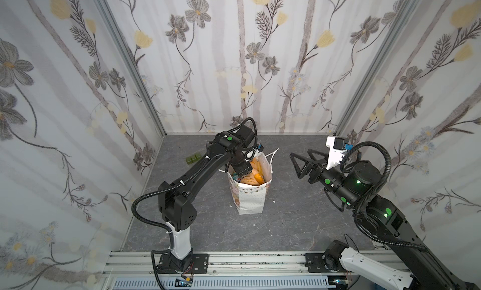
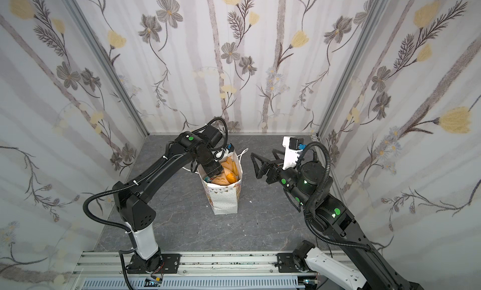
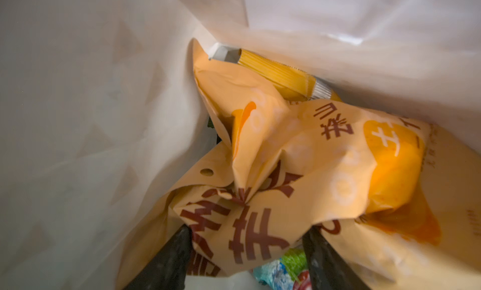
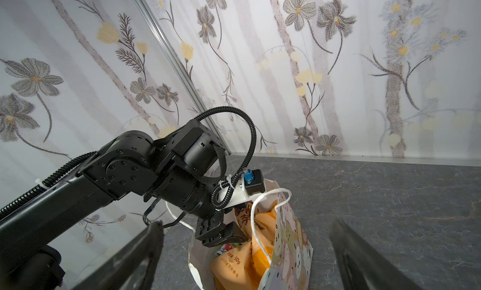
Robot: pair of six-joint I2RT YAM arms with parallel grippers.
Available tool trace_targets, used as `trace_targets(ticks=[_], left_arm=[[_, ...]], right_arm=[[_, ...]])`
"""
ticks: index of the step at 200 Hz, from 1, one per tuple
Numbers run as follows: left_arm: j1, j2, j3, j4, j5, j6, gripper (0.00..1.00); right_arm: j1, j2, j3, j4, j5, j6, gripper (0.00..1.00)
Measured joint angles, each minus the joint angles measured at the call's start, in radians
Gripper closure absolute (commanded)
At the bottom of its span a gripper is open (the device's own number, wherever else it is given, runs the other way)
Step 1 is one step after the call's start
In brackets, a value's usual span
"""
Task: Take the snacks out of the paper bag
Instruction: Pick up the snack from the paper bag.
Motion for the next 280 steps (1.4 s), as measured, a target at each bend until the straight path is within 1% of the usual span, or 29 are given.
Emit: trace_targets(ticks=[60, 73, 107, 158, 223, 243, 280], left_arm=[[0.002, -0.024, -0.046, 0.037, 0.023, -0.001, 0.89], [0.002, -0.043, -0.061, 0.048, 0.034, -0.001, 1.0], [0.005, -0.082, -0.087, 0.068, 0.048, 0.003, 1.0], [0.008, -0.183, -0.128, 0.137, 0.067, 0.009, 1.0], [0.01, -0.267, -0.104, 0.192, 0.042, 0.046, 1.0], [0.009, -0.301, -0.095, 0.212, 0.03, 0.06, 1.0], [0.009, -0.371, -0.069, 0.264, 0.009, 0.083, 1.0]], right_arm=[[0.0, 0.01, -0.005, 0.004, 0.014, 0.007, 0.01], [0.0, 0.011, -0.005, 0.004, 0.014, 0.007, 0.01], [0.0, 0.011, -0.005, 0.005, 0.014, 0.007, 0.01], [0.0, 0.016, 0.008, 0.013, 0.021, 0.018, 0.01], [-0.003, 0.045, 0.048, 0.041, 0.037, 0.038, 0.01], [-0.037, 0.069, 0.079, 0.042, 0.022, 0.062, 0.01], [-0.129, 0.126, 0.14, 0.036, -0.086, 0.113, 0.01]])
